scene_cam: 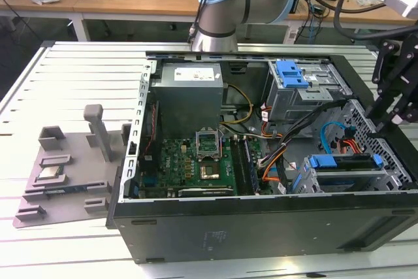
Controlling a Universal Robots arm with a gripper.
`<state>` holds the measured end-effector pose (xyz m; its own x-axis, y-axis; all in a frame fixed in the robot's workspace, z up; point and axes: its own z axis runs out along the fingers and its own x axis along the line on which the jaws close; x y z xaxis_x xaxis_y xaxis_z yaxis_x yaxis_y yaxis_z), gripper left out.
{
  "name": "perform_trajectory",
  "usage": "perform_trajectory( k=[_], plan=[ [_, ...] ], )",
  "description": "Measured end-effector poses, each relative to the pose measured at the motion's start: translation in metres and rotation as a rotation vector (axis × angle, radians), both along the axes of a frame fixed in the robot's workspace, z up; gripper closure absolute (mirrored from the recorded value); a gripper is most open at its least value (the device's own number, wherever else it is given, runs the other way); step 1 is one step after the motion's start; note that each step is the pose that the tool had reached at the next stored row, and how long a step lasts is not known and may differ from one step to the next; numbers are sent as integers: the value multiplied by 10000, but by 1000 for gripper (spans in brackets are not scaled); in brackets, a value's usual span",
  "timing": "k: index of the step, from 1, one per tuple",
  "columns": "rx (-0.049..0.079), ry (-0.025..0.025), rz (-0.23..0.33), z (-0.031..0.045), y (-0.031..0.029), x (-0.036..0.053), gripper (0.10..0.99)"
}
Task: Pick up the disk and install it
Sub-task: 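Insert the second disk wire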
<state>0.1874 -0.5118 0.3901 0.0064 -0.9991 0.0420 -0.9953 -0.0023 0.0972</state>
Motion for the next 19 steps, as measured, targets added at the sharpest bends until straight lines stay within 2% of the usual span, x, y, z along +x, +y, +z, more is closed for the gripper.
perform_trajectory(
  k=[2,3,5,10,15,16,17,18,19],
  plan=[
    [-2,1,1,-37,51,-80,725],
    [2,1,0,-66,54,-155,725],
    [0,1,0,-94,52,-232,725],
    [1,1,9,-161,30,-302,725],
    [0,1,10,-165,26,-306,725],
    [0,1,10,-165,25,-306,741],
    [-1,0,10,-164,25,-306,808],
    [0,0,10,-164,25,-306,922],
    [-1,1,10,-164,24,-306,925]
  ],
)
